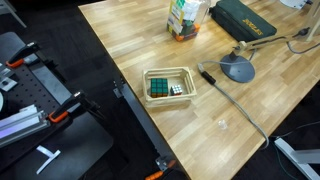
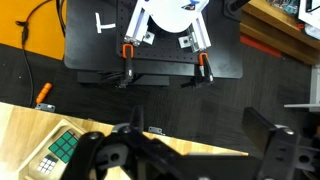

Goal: Move the wooden box to the left

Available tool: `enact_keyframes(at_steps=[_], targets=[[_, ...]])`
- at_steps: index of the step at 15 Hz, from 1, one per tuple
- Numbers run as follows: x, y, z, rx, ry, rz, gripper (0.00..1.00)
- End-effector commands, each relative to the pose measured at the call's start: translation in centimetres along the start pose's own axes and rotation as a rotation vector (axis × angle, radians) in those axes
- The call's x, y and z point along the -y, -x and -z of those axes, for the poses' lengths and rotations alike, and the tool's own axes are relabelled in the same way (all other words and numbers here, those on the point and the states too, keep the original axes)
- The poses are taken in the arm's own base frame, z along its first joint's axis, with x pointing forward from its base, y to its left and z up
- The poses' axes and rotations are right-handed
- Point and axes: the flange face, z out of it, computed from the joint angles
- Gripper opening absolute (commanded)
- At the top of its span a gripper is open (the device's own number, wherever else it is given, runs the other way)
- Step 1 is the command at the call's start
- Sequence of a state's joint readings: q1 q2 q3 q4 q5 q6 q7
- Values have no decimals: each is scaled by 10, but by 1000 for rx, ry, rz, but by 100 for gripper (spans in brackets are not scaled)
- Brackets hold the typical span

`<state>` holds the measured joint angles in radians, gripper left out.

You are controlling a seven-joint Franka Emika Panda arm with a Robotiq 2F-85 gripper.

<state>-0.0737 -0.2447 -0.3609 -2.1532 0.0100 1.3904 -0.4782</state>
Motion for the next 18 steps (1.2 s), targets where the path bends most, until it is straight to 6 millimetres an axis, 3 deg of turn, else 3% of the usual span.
enact_keyframes(at_steps=[1, 4, 10, 11, 13, 18], targets=[[0, 0, 0, 1, -1, 0, 100], [-16, -14, -5, -60, -43, -80, 100], [-74, -58, -23, -179, -99, -247, 100], [-65, -53, -29, -144, -70, -196, 100], [-76, -59, -30, -158, -84, -226, 100], [-74, -59, -26, -168, -84, -235, 100]])
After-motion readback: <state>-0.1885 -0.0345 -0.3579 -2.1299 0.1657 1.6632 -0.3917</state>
